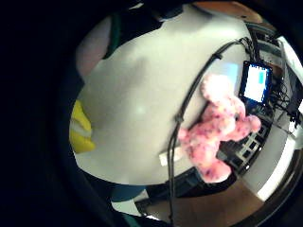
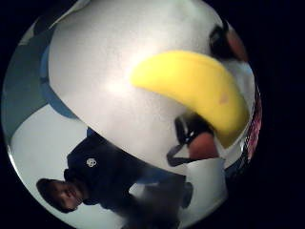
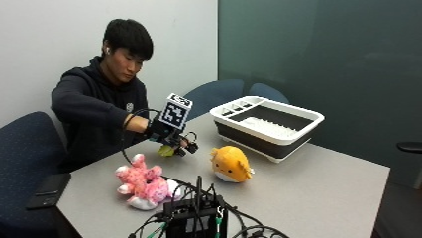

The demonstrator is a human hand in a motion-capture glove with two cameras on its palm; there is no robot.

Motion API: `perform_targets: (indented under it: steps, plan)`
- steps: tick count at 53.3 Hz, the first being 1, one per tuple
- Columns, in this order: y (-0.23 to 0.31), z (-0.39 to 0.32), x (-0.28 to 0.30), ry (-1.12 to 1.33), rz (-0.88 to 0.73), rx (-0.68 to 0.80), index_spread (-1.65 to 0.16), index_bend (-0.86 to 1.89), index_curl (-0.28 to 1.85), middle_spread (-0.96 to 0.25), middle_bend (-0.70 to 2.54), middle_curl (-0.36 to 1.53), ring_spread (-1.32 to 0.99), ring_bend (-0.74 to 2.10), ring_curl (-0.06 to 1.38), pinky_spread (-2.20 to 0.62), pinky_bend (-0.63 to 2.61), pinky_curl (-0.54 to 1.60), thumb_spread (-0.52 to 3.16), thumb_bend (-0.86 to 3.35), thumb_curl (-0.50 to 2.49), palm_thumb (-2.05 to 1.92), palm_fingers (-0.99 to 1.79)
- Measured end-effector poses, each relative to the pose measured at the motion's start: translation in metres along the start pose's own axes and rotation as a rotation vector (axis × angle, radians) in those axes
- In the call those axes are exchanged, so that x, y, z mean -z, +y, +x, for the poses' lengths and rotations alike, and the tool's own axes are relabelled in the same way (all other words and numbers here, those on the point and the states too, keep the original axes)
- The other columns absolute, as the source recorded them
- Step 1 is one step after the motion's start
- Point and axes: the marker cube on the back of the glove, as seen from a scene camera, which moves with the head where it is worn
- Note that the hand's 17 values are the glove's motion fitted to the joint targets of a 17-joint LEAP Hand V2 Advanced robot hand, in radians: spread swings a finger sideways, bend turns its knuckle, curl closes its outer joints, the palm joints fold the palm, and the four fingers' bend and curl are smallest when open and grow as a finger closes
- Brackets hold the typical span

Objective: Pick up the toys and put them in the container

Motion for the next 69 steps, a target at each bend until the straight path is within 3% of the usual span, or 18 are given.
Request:
perform_targets:
  steps: [6,17,33,38,42,46,49,51,53,54,63,69]
  plan:
    - [0.000,0.001,0.006,-0.049,0.059,0.011,-0.24,1.05,0.58,-0.02,0.19,0.12,0.00,0.12,0.09,0.05,0.58,0.32,1.30,0.11,0.46,0.66,0.06]
    - [0.007,0.006,0.049,-0.190,0.174,0.011,-0.21,1.17,0.67,-0.11,0.38,0.24,-0.06,0.15,0.08,0.04,0.53,0.31,1.22,0.11,0.54,0.72,0.16]
    - [0.000,0.039,0.232,-0.456,0.581,-0.026,-0.15,1.19,0.74,-0.23,0.66,0.37,-0.16,0.19,0.09,0.04,0.46,0.30,1.14,0.06,0.64,0.72,0.24]
    - [-0.021,0.000,0.269,-0.453,0.707,-0.001,-0.15,1.17,0.75,-0.26,0.67,0.39,-0.20,0.23,0.11,0.03,0.47,0.31,1.12,0.06,0.67,0.72,0.26]
    - [-0.056,-0.019,0.293,-0.460,0.775,-0.063,-0.15,1.15,0.75,-0.27,0.66,0.40,-0.22,0.27,0.13,0.02,0.48,0.31,1.11,0.04,0.69,0.70,0.27]
    - [-0.097,-0.004,0.307,-0.544,0.742,-0.155,-0.16,1.08,0.75,-0.27,0.65,0.41,-0.24,0.33,0.15,0.02,0.50,0.33,1.12,0.02,0.70,0.68,0.25]
    - [-0.124,-0.030,0.296,-0.506,0.621,-0.161,-0.17,0.98,0.74,-0.25,0.61,0.41,-0.24,0.37,0.17,0.02,0.55,0.34,1.21,0.03,0.67,0.68,0.19]
    - [-0.137,-0.063,0.282,-0.439,0.534,-0.114,-0.17,0.73,0.68,-0.16,0.38,0.35,-0.18,0.37,0.20,0.03,0.75,0.41,1.23,-0.08,0.59,0.48,-0.16]
    - [-0.143,-0.082,0.273,-0.389,0.491,-0.078,-0.17,0.62,0.67,-0.13,0.31,0.34,-0.15,0.37,0.19,0.03,0.80,0.41,1.25,-0.07,0.55,0.42,-0.19]
    - [-0.145,-0.087,0.270,-0.375,0.486,-0.067,-0.18,0.43,0.60,-0.09,0.26,0.32,-0.13,0.36,0.19,0.03,0.86,0.42,1.21,-0.11,0.53,0.33,-0.33]
    - [-0.123,-0.037,0.263,-0.451,0.537,-0.131,-0.21,0.18,0.46,0.00,0.12,0.27,-0.05,0.26,0.18,0.05,0.84,0.41,1.20,-0.04,0.45,0.21,-0.20]
    - [-0.077,0.031,0.251,-0.456,0.553,-0.330,-0.24,0.21,0.46,0.01,0.12,0.25,-0.03,0.22,0.19,0.05,0.78,0.39,1.22,-0.02,0.42,0.19,-0.12]
